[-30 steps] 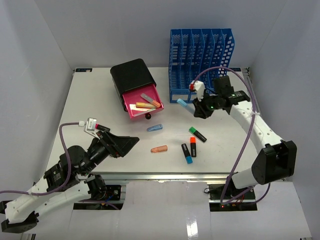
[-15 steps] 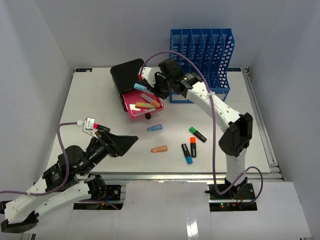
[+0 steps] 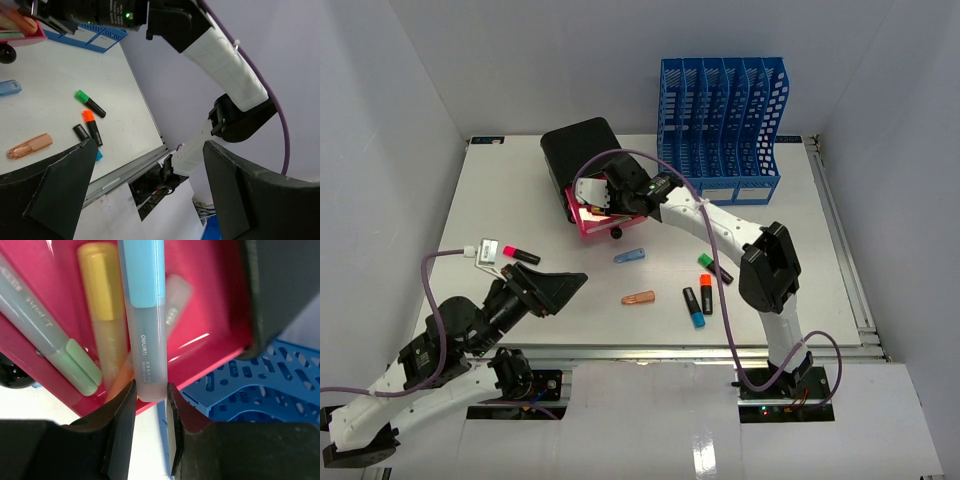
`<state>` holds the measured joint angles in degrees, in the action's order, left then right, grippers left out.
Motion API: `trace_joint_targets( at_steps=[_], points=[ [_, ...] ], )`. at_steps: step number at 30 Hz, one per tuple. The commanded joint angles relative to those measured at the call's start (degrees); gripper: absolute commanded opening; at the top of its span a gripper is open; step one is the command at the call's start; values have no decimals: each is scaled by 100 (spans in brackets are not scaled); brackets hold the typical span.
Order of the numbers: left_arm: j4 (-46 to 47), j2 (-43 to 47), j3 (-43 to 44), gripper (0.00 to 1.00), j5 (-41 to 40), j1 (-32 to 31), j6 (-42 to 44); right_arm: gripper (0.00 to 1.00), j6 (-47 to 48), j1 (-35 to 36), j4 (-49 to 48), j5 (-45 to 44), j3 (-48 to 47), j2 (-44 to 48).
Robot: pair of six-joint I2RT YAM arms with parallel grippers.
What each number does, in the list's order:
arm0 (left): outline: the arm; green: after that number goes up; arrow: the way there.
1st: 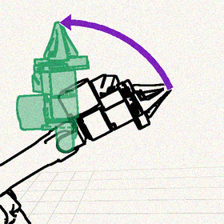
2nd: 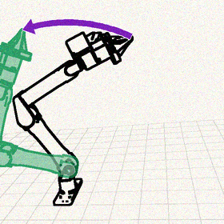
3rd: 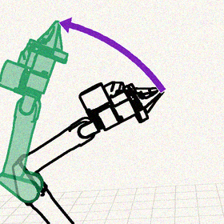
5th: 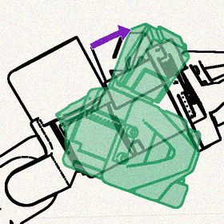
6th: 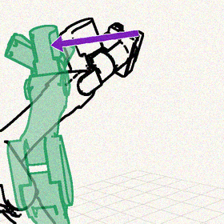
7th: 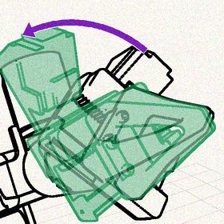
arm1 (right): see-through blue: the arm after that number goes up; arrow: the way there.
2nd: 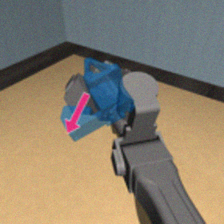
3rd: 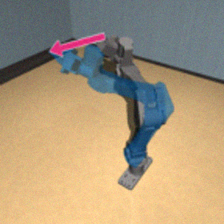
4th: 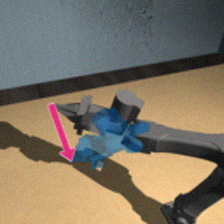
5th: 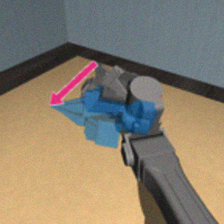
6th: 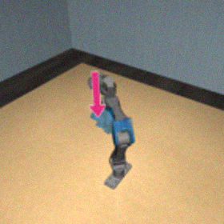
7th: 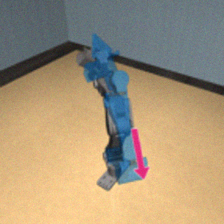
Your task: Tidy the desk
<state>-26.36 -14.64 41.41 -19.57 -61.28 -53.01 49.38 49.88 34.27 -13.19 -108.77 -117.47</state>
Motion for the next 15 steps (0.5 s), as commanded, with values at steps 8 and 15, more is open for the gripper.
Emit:
trace_joint_targets(
  at_steps=[8,15],
  points=[
    [-178,278,-28,98,-109,10,-52,8,1329,303,-1538,-1380,-171,-268],
    [-221,286,-36,98,-170,10,-45,13,1434,303,-1752,-1621,-127,-522]
  ],
)
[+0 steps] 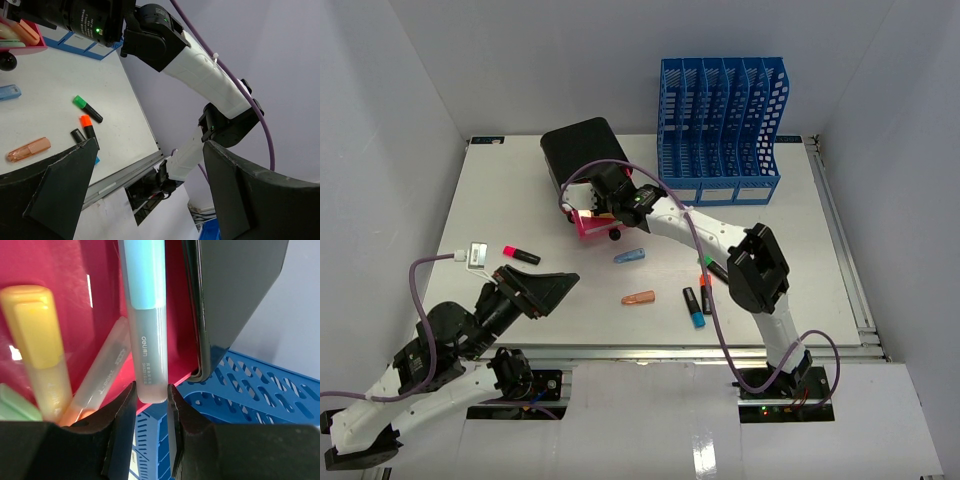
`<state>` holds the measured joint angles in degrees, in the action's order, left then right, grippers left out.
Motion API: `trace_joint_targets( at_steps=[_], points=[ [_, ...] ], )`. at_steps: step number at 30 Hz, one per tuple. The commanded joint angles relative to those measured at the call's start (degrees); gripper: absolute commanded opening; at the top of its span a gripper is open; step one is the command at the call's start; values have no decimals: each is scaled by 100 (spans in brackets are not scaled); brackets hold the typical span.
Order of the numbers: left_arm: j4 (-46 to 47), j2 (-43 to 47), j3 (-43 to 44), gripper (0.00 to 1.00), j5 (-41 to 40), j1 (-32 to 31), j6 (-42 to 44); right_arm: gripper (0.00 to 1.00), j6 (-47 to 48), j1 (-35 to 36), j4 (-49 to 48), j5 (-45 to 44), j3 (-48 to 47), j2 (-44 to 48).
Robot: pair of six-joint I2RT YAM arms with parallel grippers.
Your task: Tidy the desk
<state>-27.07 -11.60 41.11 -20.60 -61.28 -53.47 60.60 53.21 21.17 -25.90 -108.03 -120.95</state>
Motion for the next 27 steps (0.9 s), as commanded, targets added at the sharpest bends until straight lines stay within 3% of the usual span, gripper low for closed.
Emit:
trace_joint_targets(
  at_steps=[1,4,8,10,18,23,27],
  points=[
    [-150,-29,1,98,-60,10,3,14,271,-37,-461,-364,-270,-221],
    [-160,-50,-1,98,-29,10,-11,23,167,-57,-503,-409,-419,-349],
    [-159,-36,-26,98,-13,10,-52,54,42,-57,-509,-453,-430,-373],
    [-159,-53,-41,98,-6,10,-76,62,-48,-57,-509,-442,-404,-281],
    [-132,-291,29,98,91,10,-67,64,-716,-66,80,112,-544,441],
    [-126,-841,181,97,256,10,204,58,-1556,-203,797,1075,-495,1368],
    [-106,-1750,458,91,544,10,694,50,-2022,-760,1215,2478,-118,2286]
  ],
)
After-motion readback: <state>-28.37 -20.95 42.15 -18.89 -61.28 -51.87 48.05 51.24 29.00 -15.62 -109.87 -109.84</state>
